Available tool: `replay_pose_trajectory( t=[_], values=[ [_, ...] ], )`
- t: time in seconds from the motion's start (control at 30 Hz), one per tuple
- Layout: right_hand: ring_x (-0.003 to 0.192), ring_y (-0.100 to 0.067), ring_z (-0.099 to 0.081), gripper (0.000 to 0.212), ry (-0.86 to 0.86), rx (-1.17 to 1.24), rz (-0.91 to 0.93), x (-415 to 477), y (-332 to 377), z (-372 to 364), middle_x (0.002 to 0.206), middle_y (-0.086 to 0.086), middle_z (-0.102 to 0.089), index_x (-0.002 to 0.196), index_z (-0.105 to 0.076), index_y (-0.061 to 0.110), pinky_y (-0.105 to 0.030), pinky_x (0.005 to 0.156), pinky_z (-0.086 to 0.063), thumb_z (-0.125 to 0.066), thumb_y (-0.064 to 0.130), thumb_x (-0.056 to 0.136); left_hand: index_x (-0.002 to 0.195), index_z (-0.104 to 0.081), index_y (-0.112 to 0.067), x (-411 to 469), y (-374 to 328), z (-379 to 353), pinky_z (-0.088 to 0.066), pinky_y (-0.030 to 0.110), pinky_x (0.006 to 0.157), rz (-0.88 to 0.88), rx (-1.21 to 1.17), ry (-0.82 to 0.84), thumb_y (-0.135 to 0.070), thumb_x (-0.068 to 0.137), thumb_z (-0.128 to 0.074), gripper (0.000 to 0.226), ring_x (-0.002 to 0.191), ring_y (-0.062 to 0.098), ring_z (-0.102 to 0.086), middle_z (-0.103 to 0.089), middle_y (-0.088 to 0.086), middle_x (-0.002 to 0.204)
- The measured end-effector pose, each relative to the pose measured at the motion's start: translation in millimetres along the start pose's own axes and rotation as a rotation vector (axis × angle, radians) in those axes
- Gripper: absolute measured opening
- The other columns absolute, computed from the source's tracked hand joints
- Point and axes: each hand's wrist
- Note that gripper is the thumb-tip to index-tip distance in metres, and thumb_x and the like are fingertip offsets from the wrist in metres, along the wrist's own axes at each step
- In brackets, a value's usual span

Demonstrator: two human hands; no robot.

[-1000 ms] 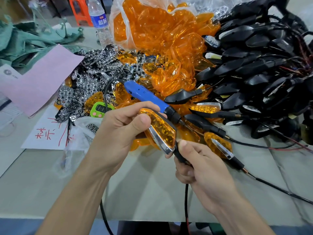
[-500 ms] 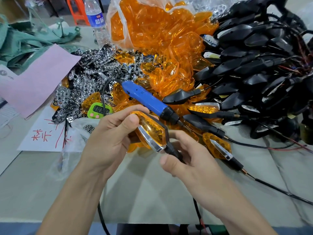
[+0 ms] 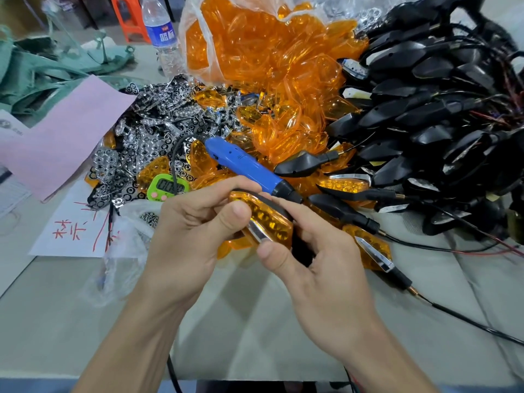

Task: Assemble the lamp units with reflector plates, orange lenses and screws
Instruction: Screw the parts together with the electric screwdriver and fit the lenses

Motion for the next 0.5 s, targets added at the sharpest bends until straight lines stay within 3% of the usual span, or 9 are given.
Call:
replay_pose_trajectory(
  t=[0.1, 0.23, 0.33, 0.43, 0.5],
  values=[
    [0.122, -0.012, -0.065, 0.047, -0.051, 0.041, 0.045, 1.9, -6.9, 1.7, 0.127, 0.013, -0.070, 0.140, -0.060, 0.027, -0.026, 0.098, -0.053, -0.074, 0.022, 0.095, 0.114, -0.078, -0.016, 3.2, 4.7, -3.0, -0.058, 0.056, 0.087, -0.012, 0.044, 0.046, -0.049, 0.083, -0.078, 0.045, 0.097, 0.049, -0.070, -0.075, 0.022, 0.105],
    [0.121, -0.013, -0.066, 0.051, -0.089, 0.031, 0.057, 5.3, -14.2, 5.4, 0.124, 0.012, -0.072, 0.137, -0.064, 0.024, -0.026, 0.097, -0.054, -0.081, 0.020, 0.089, 0.115, -0.079, -0.021, 10.1, 6.4, -0.7, -0.061, 0.040, 0.087, -0.001, 0.068, 0.069, -0.046, 0.084, -0.078, 0.040, 0.098, 0.029, -0.075, -0.079, 0.013, 0.106],
    [0.122, -0.011, -0.065, 0.054, -0.080, 0.005, 0.046, 9.7, -16.1, 8.5, 0.123, 0.017, -0.072, 0.136, -0.066, 0.029, -0.031, 0.101, -0.054, -0.084, 0.021, 0.085, 0.112, -0.081, -0.023, 14.3, 8.7, 3.9, -0.060, 0.038, 0.088, -0.008, 0.003, 0.095, -0.046, 0.081, -0.080, 0.039, 0.103, 0.027, -0.075, -0.079, 0.011, 0.109],
    [0.114, 0.002, -0.066, 0.048, -0.063, -0.165, 0.030, 17.9, -11.9, 14.1, 0.115, 0.027, -0.072, 0.132, -0.067, 0.039, -0.014, 0.093, -0.050, -0.080, 0.040, 0.086, 0.110, -0.081, -0.020, 15.2, 16.5, 3.8, -0.060, 0.042, 0.090, 0.006, -0.074, 0.056, -0.048, 0.076, -0.085, 0.044, 0.105, 0.029, -0.074, -0.078, 0.011, 0.112],
    [0.108, 0.007, -0.066, 0.048, -0.067, -0.250, 0.034, 23.2, -9.6, 16.6, 0.111, 0.029, -0.072, 0.131, -0.068, 0.039, -0.012, 0.088, -0.052, -0.078, 0.046, 0.084, 0.108, -0.081, -0.018, 14.8, 21.8, 1.7, -0.060, 0.039, 0.091, 0.018, -0.153, 0.043, -0.044, 0.075, -0.086, 0.043, 0.108, 0.027, -0.073, -0.077, 0.010, 0.116]
  ],
)
Point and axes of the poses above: each hand's wrist, its own x-axis towards the middle knuckle, its own z-axis out of the back of the hand, y = z × x
